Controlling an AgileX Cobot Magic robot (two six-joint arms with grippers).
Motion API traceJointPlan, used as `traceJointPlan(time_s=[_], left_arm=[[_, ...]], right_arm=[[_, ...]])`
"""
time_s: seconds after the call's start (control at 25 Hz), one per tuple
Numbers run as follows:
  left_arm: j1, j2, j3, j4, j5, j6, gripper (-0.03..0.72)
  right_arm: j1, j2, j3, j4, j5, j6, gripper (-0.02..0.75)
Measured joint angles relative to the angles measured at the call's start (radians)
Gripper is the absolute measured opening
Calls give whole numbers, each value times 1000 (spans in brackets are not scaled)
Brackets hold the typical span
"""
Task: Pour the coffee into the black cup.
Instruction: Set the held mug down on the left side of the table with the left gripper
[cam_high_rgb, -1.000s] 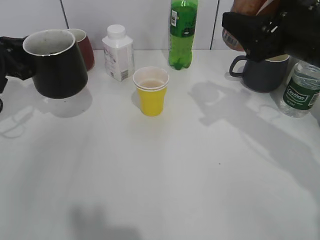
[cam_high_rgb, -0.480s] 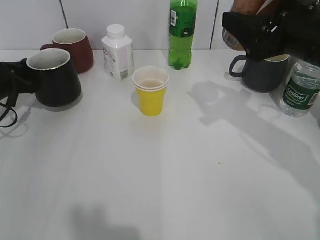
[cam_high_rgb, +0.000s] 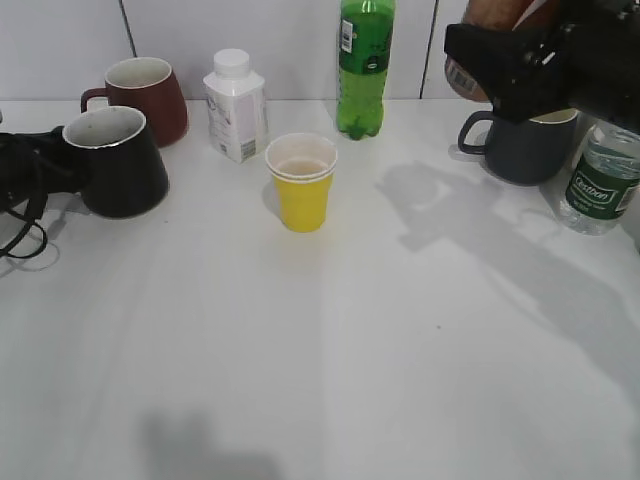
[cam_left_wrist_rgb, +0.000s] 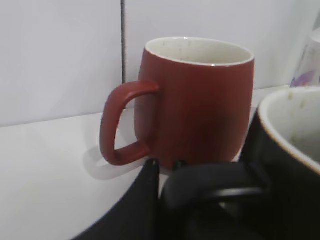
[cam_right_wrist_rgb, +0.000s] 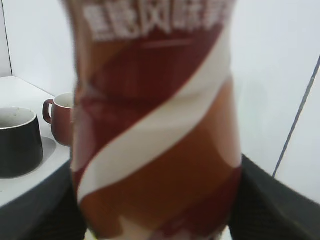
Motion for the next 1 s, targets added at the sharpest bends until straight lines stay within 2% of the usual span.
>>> traceJointPlan(time_s=[0.2,0.28,0.44,0.52,0.8,1.0], left_arm=[[0,3,0,12,-9,-1,55],[0,3,-1,31,-13,-8,99],[0,-13,1,44,4,-16,249],[0,-30,16,43,12,-17,281],[25,-113,149,40,6,-18,293],[46,-174,247,37,5,-20,293]], right_arm=[[0,0,0,0,0,1,543],[0,0,0,0,0,1,543],[0,0,0,0,0,1,543],[0,0,0,0,0,1,543],[0,23,0,13,0,1,543],[0,130,0,95,3,1,543]])
